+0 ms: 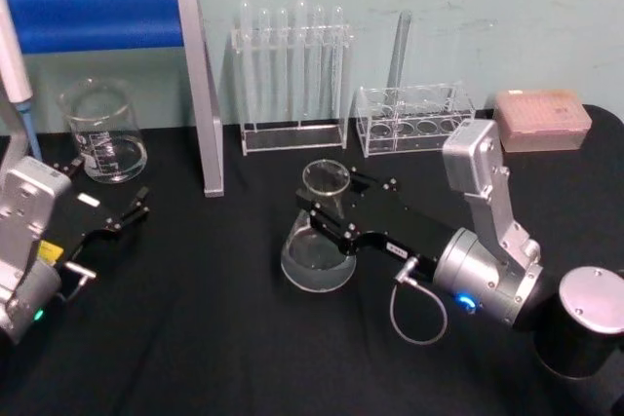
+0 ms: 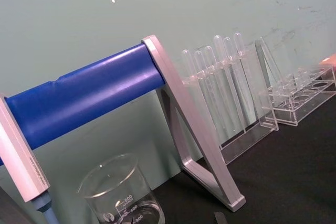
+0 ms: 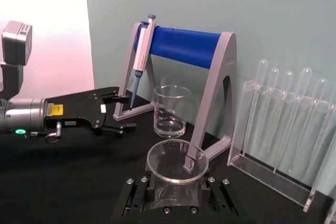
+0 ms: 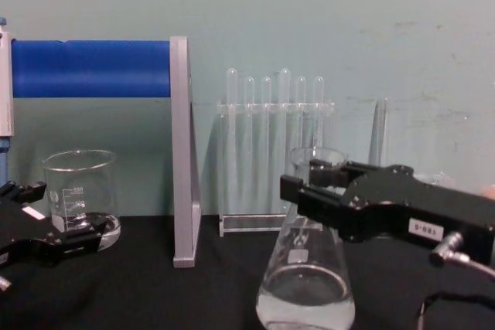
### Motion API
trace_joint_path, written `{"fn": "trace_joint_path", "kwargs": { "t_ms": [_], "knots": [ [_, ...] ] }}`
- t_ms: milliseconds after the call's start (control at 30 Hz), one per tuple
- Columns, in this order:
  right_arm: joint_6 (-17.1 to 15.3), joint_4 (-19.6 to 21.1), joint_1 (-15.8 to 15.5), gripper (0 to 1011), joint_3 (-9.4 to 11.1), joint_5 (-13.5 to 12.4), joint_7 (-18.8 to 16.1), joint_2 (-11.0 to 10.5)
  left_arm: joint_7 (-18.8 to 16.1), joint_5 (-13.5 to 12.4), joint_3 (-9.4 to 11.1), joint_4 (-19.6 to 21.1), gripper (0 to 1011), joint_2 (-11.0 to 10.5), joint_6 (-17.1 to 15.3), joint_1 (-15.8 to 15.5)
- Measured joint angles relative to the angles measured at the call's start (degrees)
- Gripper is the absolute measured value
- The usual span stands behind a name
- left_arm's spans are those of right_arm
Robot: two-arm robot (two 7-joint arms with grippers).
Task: Grasp the erlenmeyer flask with one hand, shake it three times, then place it back.
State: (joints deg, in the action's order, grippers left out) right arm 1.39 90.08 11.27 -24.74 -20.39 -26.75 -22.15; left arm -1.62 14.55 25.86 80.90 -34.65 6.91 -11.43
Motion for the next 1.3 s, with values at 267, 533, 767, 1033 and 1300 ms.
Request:
{"fn": "trace_joint_path", "kwargs": {
  "t_ms": [267, 533, 767, 1033, 1300],
  "knots": [
    [1.2, -1.4, 0.0, 449, -0.8, -0.1, -0.7, 0.3, 0.0, 0.0, 0.0, 0.0, 1001, 0.0, 0.0, 0.0],
    [1.5, -1.9, -0.3, 449, -1.4, -0.3, -1.2, 0.3, 0.0, 0.0, 0.0, 0.0, 1001, 0.0, 0.0, 0.0],
    [1.6, -2.2, -0.4, 449, -1.8, -0.3, -1.3, 0.3, 0.0, 0.0, 0.0, 0.0, 1001, 0.0, 0.0, 0.0],
    [2.2, -2.8, -0.6, 449, -2.1, -0.4, -1.6, 0.5, 0.0, 0.0, 0.0, 0.0, 1001, 0.0, 0.0, 0.0],
    [2.7, -3.2, -0.7, 449, -2.3, -0.4, -1.7, 0.7, 0.0, 0.0, 0.0, 0.0, 1001, 0.0, 0.0, 0.0]
  ]
}}
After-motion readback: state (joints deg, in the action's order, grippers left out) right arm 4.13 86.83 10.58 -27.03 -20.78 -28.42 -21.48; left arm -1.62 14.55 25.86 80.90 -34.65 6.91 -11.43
